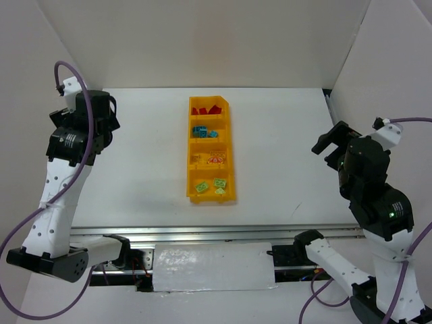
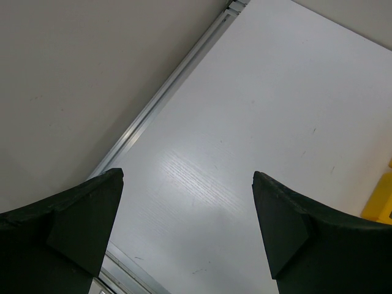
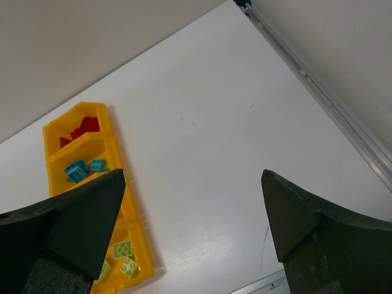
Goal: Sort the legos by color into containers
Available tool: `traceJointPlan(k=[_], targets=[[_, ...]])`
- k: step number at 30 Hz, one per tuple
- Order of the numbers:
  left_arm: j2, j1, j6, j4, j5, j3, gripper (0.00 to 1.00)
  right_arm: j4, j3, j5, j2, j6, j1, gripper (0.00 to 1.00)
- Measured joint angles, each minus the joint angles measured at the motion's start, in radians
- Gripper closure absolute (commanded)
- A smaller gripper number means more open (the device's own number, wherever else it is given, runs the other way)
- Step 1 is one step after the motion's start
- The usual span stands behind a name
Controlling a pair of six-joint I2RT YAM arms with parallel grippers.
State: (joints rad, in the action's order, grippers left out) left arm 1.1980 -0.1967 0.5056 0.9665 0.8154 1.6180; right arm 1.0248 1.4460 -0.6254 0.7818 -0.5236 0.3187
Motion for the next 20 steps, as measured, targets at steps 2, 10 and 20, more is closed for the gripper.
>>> traceJointPlan(k=[2,10,20], targets=[[0.0,0.0,0.0,-0.001,0.002,0.0,0.01,-0.005,0.0,0.0,-0.015,0.006,0.001,0.0],[0.015,0.0,0.0,-0.012,-0.034,0.0,0.0,-0.029,-0.002,0.011,-0.077,0.017,0.003,0.0],[0.016,0.0,-0.004,-0.035,-0.051,-0.012,0.01,-0.031,-0.031,0.039,-0.077,0.014,0.004,0.0]])
